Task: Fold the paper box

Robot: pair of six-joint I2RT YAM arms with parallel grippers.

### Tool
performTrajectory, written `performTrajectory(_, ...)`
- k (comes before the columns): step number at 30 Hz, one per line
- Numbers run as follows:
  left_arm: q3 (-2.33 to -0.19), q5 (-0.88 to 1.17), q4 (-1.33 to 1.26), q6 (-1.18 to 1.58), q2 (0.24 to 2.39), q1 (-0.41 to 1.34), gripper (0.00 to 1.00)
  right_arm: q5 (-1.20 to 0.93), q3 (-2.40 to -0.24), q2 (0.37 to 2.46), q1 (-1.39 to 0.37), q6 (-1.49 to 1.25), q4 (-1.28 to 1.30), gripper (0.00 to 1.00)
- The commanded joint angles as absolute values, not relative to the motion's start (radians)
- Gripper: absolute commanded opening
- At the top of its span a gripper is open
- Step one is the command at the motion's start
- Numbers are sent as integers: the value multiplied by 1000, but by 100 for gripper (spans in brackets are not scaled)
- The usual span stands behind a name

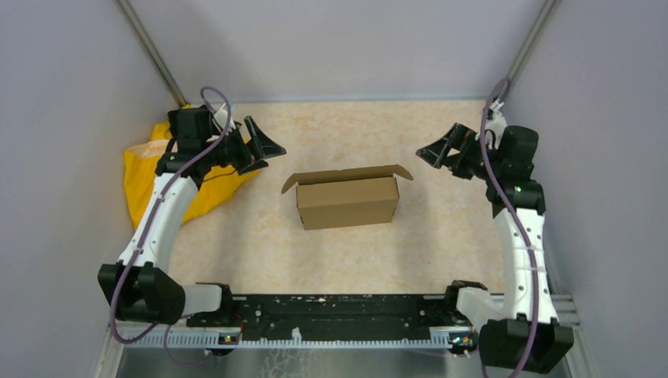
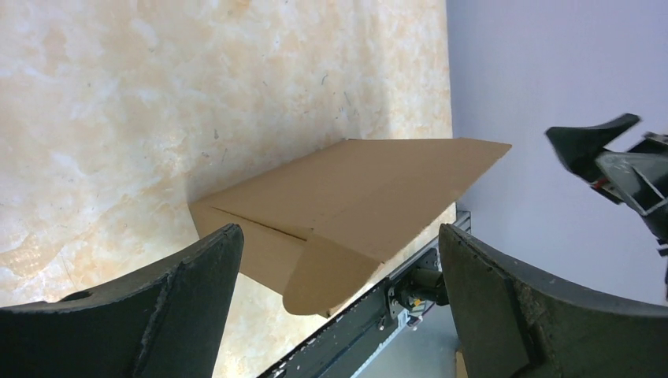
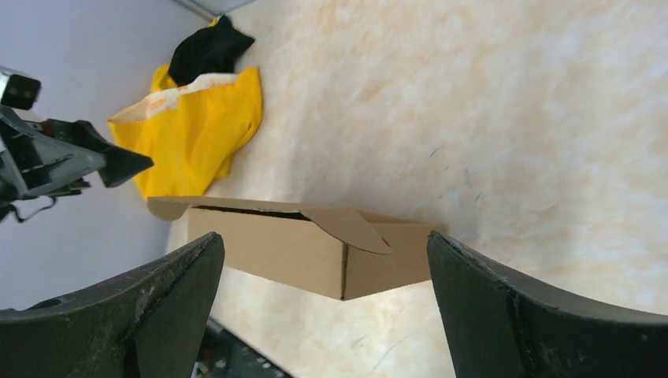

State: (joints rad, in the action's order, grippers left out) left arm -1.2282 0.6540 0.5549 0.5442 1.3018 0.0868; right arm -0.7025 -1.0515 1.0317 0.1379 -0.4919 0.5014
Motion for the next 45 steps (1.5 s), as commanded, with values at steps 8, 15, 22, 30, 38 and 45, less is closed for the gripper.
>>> performTrajectory(8,-1214,574,473,493,1128,93,99,-462,-1106,851,115,-413,474,99)
performTrajectory(15,-1184,516,367,579,1021,94,99,-564,-1133,854,117,-731,165,99)
performTrajectory(22,-1228,493,139,566,1037,103,99,-576,-1544,1043,109,-543,337,99)
performTrajectory(30,-1161,550,144,348,957,129,99,-453,-1277,913,6,-209,444,98)
performTrajectory(38,-1146,344,252,239,947,311,99,-337,-992,747,-99,-114,438,90)
performTrajectory(45,-1128,-167,311,134,1080,638,99,-248,-1016,822,-174,-79,433,79)
